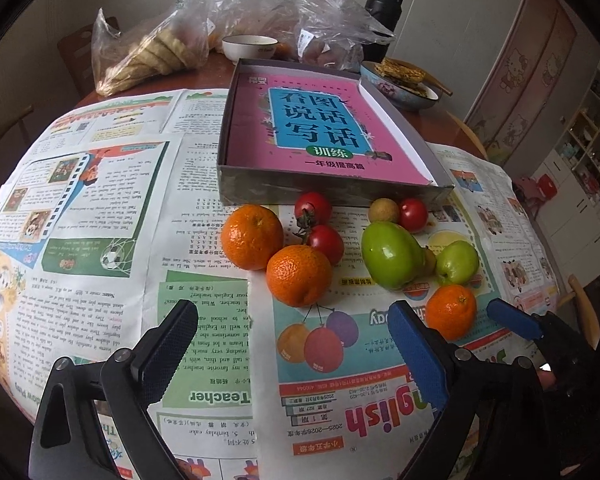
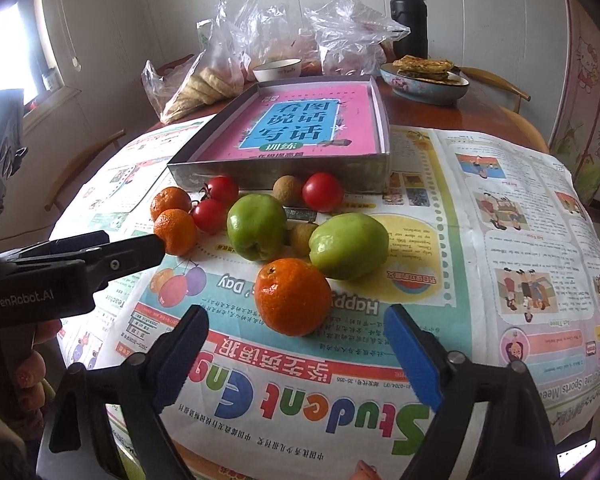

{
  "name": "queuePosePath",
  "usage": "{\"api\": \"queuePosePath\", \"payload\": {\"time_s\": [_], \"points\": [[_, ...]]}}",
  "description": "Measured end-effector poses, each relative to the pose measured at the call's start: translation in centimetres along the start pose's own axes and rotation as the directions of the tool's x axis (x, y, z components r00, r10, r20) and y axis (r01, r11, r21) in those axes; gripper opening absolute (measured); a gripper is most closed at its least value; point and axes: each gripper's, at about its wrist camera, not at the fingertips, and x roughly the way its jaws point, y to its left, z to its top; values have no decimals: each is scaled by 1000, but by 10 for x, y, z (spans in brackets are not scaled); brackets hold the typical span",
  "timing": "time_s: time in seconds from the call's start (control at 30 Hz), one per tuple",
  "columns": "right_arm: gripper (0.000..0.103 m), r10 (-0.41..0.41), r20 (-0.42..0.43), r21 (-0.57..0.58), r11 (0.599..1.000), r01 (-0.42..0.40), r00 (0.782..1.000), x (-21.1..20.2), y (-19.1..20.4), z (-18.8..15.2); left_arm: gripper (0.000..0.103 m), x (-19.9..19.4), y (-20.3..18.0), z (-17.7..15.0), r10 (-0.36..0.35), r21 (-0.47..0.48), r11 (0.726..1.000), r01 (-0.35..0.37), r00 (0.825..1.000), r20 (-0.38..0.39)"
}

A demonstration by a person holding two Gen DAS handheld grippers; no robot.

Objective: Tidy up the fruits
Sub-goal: 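Move the right tool to a mandarin while the left tool approaches another mandarin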

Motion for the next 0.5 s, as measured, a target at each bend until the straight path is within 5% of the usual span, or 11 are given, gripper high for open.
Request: {"api": "queuePosePath", "payload": {"time_s": [0.13, 0.2, 0.5], "points": [[72, -1, -12, -4, 1000, 1, 1000, 8, 1, 2, 88, 6, 1, 3, -42, -4, 999, 42, 999, -14], [67, 1, -16, -6, 1000, -1, 1000, 11, 1, 2, 65, 10, 2, 6, -67, -9, 998, 67, 997, -27], [48, 12, -17, -8, 1000, -12, 1000, 19, 1, 2, 64, 26, 3, 10, -71, -35, 997, 68, 995, -63]]}}
